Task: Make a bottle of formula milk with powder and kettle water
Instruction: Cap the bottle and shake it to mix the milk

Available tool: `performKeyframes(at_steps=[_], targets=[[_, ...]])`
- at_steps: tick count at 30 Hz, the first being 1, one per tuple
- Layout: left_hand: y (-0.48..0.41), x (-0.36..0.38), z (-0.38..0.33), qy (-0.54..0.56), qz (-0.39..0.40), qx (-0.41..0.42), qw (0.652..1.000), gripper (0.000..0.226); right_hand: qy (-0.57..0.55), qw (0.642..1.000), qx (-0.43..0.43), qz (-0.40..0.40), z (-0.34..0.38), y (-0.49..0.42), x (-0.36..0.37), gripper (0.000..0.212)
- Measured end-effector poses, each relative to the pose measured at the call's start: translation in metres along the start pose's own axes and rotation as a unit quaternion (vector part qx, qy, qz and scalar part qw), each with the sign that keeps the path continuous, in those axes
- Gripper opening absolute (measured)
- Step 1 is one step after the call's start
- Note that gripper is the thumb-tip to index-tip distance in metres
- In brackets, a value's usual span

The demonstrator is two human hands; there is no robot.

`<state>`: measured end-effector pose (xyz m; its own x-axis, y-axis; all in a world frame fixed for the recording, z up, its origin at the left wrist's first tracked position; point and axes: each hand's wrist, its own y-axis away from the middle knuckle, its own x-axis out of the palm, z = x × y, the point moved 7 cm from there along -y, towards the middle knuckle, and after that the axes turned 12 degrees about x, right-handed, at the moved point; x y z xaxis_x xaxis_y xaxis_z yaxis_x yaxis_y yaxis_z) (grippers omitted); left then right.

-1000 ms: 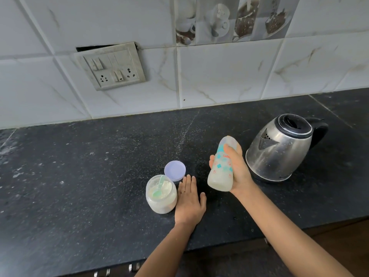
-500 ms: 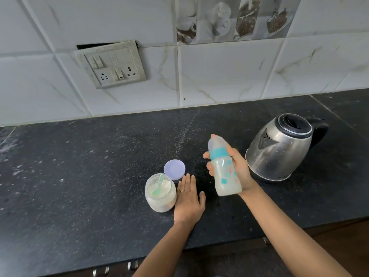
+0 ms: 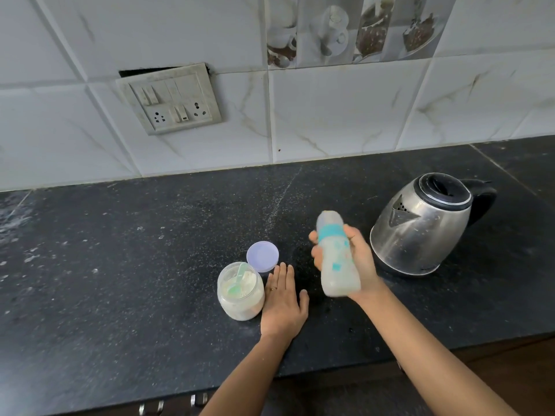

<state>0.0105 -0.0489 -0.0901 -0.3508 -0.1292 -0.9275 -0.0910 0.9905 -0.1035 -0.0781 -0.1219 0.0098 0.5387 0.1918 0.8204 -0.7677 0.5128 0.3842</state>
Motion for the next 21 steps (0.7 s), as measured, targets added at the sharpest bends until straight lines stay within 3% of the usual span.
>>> performKeyframes(at_steps=[2,6,8,11,14,19,21], targets=[[0.000,-0.001,0.000,0.004,-0.006,-0.002,1.000,0.076,0.080,0.996,-0.022,0.020,0.001,0.005,0.008,0.051],[-0.001,-0.002,-0.001,0.002,-0.005,0.000,1.000,0.077,-0.106,0.993,-0.057,0.010,0.020,0.001,0.005,0.057],[0.000,-0.001,-0.001,-0.001,-0.001,0.000,1.000,0.076,-0.058,0.998,-0.029,0.007,0.015,0.003,0.011,0.049],[0.000,0.000,0.000,0.000,-0.010,-0.005,1.000,0.073,0.048,0.998,-0.009,-0.032,0.010,0.003,0.007,0.057],[-0.001,0.002,0.000,0.000,-0.008,-0.006,1.000,0.072,0.001,0.998,-0.041,-0.048,0.021,0.002,0.005,0.050],[0.000,-0.001,-0.001,-0.006,-0.008,-0.002,1.000,0.074,0.035,0.995,-0.041,-0.086,0.030,0.004,0.011,0.045],[0.000,-0.001,-0.001,-0.005,-0.004,-0.001,1.000,0.074,-0.049,0.994,-0.062,-0.081,0.041,0.005,0.016,0.048]])
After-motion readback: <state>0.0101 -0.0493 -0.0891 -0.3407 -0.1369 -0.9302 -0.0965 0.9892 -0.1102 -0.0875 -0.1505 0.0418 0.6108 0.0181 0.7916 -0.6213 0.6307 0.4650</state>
